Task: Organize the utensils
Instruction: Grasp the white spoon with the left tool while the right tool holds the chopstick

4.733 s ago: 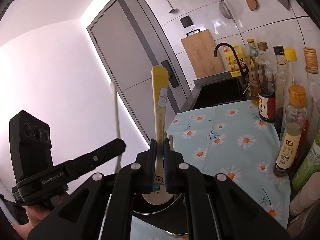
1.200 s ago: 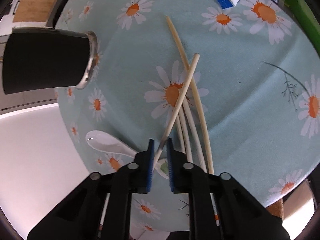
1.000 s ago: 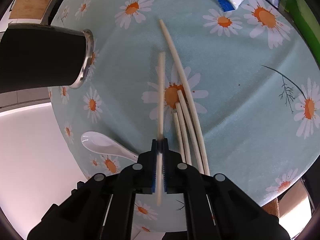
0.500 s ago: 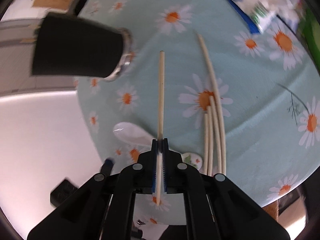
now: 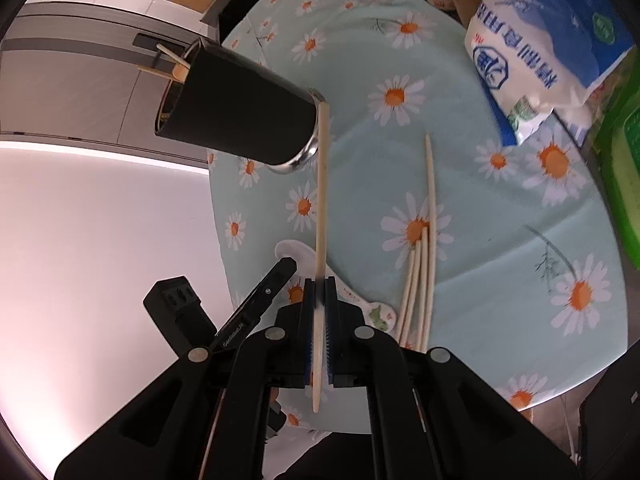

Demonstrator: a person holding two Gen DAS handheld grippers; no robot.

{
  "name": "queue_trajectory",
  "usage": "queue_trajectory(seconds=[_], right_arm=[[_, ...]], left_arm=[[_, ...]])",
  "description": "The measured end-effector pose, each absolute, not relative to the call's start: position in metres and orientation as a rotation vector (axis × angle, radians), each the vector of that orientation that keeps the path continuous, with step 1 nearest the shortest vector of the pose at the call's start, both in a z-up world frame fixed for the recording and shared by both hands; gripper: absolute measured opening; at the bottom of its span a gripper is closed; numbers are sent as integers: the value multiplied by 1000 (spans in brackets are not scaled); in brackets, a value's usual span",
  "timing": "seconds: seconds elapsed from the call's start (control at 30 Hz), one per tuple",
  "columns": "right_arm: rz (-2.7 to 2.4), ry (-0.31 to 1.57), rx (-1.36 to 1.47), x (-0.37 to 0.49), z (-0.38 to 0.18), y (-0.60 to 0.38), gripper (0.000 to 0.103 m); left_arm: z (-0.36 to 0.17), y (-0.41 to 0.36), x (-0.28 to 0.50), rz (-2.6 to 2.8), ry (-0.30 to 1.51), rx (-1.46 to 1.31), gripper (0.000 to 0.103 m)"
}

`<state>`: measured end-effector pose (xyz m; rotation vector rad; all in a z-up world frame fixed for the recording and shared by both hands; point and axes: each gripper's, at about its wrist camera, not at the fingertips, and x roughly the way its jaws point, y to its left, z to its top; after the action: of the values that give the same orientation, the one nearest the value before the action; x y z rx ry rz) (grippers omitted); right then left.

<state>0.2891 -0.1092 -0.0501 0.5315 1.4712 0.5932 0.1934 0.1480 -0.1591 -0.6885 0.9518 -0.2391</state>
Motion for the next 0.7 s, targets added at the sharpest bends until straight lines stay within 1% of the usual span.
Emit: queue_trajectory(seconds=[0.03, 0.07, 0.13, 0.17, 0.2, 0.23, 0.47, 0.7], right_arm=[[598, 1470, 531, 289, -46, -116, 6], [602, 1469, 529, 290, -46, -118, 6], [614, 1468, 527, 291, -46, -124, 6], [619, 1469, 527, 292, -47, -125, 6], [625, 1473, 529, 295, -48, -127, 6], [634, 1477, 530, 296, -49, -128, 6], [691, 1483, 529, 313, -56, -136, 6], [772, 1499, 514, 331, -63, -136, 6]], left_arm=[[-159, 147, 194, -230, 957, -682, 27], [-159, 146, 196, -224, 957, -680, 25], [-158, 145, 197, -217, 958, -675, 24], [-158, 144, 198, -210, 959, -669, 19], [-158, 142, 198, -206, 960, -661, 9], [-157, 141, 199, -199, 961, -651, 6], [-148, 131, 202, -171, 953, -608, 6], [-115, 123, 209, -112, 911, -493, 5]])
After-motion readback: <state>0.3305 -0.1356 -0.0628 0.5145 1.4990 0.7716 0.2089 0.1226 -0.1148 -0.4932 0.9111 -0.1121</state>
